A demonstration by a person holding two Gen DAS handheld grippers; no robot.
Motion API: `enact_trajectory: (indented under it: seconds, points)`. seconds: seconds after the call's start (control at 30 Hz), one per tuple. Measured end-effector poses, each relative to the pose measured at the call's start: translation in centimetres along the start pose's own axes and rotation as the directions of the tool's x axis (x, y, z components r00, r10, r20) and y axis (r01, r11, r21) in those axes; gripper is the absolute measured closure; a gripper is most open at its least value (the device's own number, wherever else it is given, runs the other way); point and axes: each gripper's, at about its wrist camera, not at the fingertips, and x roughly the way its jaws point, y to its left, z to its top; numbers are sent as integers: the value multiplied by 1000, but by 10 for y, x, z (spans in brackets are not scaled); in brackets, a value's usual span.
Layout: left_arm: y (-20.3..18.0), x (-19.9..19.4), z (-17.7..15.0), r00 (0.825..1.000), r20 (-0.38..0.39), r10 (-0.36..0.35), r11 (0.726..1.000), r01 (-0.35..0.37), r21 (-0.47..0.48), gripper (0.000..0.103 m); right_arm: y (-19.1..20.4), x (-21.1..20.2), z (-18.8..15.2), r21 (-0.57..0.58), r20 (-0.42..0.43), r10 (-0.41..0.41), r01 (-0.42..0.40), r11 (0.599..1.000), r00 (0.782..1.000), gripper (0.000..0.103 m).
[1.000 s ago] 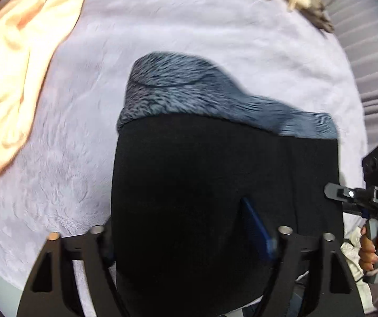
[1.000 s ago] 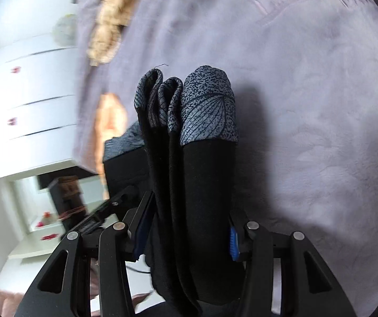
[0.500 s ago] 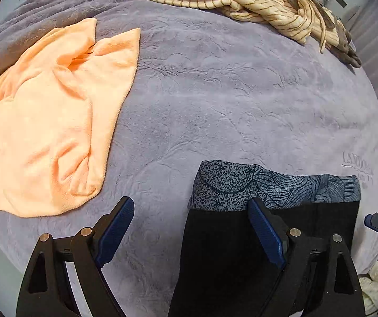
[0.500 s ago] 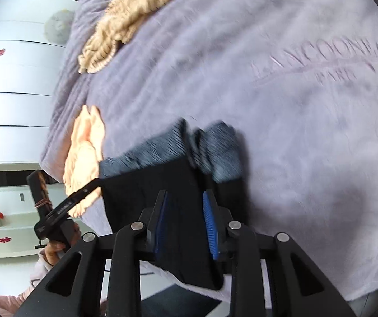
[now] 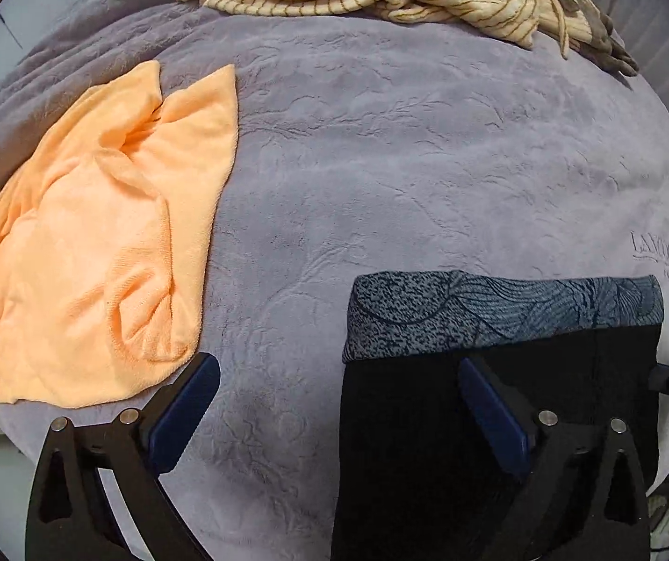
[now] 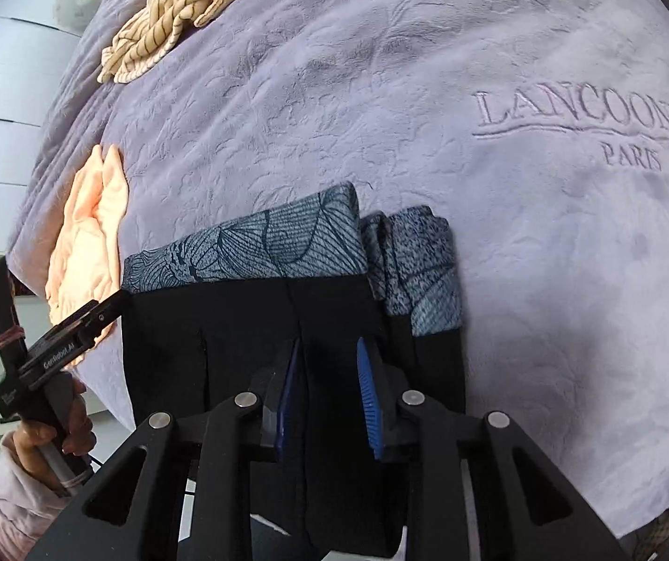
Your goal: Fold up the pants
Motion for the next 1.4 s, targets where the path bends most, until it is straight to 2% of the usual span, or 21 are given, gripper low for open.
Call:
enact_trajectory:
  seconds: [0.07, 0.13, 0.17, 0.3, 0.4, 0.43, 0.5, 0.67, 0.83, 1.17, 1.4]
  points:
    - [-6, -10, -8, 1000, 9, -15, 1000, 15, 23, 0, 0, -6, -9, 10, 1, -12, 12, 1000, 1000, 72]
    - [-9, -19, -17, 1000, 12, -29, 999, 28, 39, 0, -3, -13, -21, 19, 1, -31, 31, 999, 1000, 56]
    - [-12, -23, -21, 999, 12, -34, 998, 33, 44, 0, -1, -14, -25, 22, 1, -45, 45, 999, 999, 53]
    - [-22, -29, -33, 999, -1, -43, 998, 43, 54, 0, 9, -15, -39, 25, -1, -72, 72, 997, 997, 47]
    - [-31, -27, -37, 999, -20, -40, 997, 41, 66, 0, 17, -13, -45, 25, -5, -113, 113, 993, 994, 34]
    - [-33, -27, -39, 999, -27, -44, 996, 45, 70, 0, 19, -12, -47, 28, -5, -115, 115, 993, 993, 28]
    - [-37, -27, -43, 998, -38, -52, 995, 55, 84, 0, 23, -13, -50, 34, 0, -111, 111, 993, 994, 23]
    - [-46, -29, -50, 999, -34, -22, 991, 26, 130, 0, 33, -18, -51, 22, 30, -146, 146, 989, 989, 18]
    - [-45, -34, -53, 998, -36, -42, 992, 46, 115, 0, 43, -24, -50, -9, 70, -230, 231, 973, 971, 17]
    - [-47, -36, -56, 999, -32, -10, 996, 12, 90, 0, 63, -18, -52, -98, 43, -251, 254, 962, 967, 17]
    - [-62, -43, -63, 999, -25, 21, 997, -19, 77, 0, 55, -28, -60, -118, 51, -255, 260, 958, 965, 17]
